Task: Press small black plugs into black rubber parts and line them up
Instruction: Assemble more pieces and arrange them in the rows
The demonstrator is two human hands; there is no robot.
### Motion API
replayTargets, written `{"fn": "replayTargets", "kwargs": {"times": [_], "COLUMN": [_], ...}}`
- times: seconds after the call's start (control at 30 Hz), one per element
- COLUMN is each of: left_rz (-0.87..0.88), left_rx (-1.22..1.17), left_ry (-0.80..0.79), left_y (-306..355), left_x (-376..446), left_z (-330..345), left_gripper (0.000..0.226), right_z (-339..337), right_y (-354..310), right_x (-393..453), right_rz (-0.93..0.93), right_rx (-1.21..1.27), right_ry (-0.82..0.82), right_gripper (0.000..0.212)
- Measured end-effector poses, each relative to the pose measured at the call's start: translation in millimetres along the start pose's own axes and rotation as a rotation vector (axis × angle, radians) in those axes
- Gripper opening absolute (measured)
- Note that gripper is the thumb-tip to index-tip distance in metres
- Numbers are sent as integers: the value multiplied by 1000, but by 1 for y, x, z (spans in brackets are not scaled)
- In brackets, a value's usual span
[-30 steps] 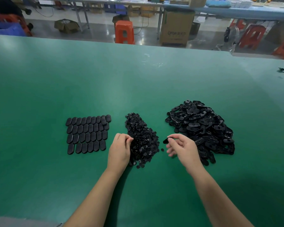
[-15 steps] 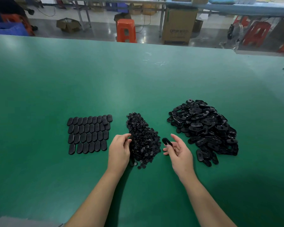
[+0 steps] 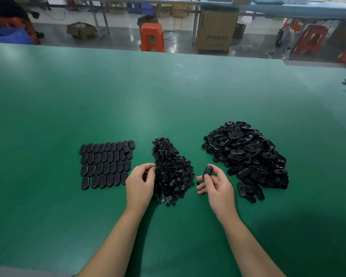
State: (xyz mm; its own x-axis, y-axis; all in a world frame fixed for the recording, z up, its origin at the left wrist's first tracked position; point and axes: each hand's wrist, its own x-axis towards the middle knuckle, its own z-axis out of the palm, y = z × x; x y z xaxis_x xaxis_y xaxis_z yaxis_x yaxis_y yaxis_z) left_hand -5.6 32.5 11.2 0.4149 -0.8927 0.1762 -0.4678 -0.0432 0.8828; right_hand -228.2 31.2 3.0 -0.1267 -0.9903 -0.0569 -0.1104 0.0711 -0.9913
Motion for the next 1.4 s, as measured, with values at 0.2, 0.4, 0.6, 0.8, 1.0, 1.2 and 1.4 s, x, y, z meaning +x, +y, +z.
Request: {"fn": "replayTargets", "kwargs": {"times": [0.2, 0.4, 0.6, 0.8, 1.0, 1.2, 1.4], "left_rz": [-27, -209, -455, -410, -288, -201, -104], "left_rx": [-43, -271, -643, -596, -330, -115, -7], "left_ry": [-35, -68, -127, -235, -362, -367, -359], "left_y": [-3, 2, 25, 52, 67, 79, 85], "left_x": [1, 7, 3, -8, -18, -17, -20], "left_z": [1, 0, 6, 24, 46, 62, 67], "left_gripper": [22, 22, 16, 14, 13, 16, 14], "right_z": [-1, -1, -2, -1, 1, 2, 1], "right_y": [-1, -3, -3, -3, -1, 0, -8], "right_x": [0, -2, 0, 1, 3, 3, -1], "right_rz": [-6, -55, -25, -25, -14, -5, -46], "right_rx": [66, -32, -60, 17, 71, 37, -8], "right_ry": [-1, 16, 37, 24, 17, 1, -13], "right_gripper": [11, 20, 20, 20, 23, 23, 30]}}
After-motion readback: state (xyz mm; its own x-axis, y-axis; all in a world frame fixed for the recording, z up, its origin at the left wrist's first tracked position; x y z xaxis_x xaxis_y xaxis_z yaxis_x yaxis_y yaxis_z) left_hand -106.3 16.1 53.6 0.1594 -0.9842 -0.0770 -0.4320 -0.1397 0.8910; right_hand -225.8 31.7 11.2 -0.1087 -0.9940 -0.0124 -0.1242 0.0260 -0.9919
